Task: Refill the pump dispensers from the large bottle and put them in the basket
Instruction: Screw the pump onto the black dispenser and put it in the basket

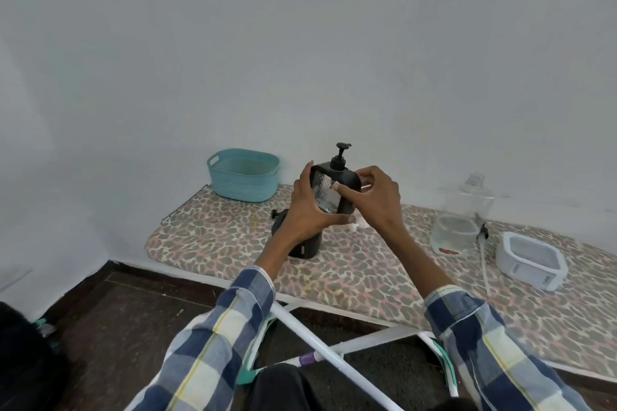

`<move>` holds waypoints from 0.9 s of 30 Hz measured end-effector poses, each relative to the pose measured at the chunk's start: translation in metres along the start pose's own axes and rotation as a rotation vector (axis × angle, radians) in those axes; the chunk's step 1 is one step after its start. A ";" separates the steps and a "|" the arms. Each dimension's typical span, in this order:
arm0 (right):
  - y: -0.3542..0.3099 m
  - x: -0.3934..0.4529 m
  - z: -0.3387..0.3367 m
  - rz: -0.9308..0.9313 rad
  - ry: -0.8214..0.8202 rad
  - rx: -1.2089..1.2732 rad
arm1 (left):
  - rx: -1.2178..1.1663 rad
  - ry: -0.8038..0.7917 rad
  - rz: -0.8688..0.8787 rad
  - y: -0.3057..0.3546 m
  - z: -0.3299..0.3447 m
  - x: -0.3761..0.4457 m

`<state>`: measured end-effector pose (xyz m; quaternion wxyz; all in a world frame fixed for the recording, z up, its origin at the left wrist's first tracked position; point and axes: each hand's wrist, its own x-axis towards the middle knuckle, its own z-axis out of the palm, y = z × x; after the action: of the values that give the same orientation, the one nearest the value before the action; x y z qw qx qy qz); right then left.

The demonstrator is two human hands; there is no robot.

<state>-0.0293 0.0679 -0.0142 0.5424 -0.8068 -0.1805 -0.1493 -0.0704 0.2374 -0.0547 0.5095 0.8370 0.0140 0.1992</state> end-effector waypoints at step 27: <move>-0.066 0.092 0.178 -0.023 -0.302 0.161 | 0.033 0.285 -0.128 -0.131 -0.187 0.027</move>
<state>0.0306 0.2675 0.0147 0.5703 -0.7719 -0.2805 -0.0177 -0.0868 0.4649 -0.0832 0.5003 0.8059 0.1427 0.2827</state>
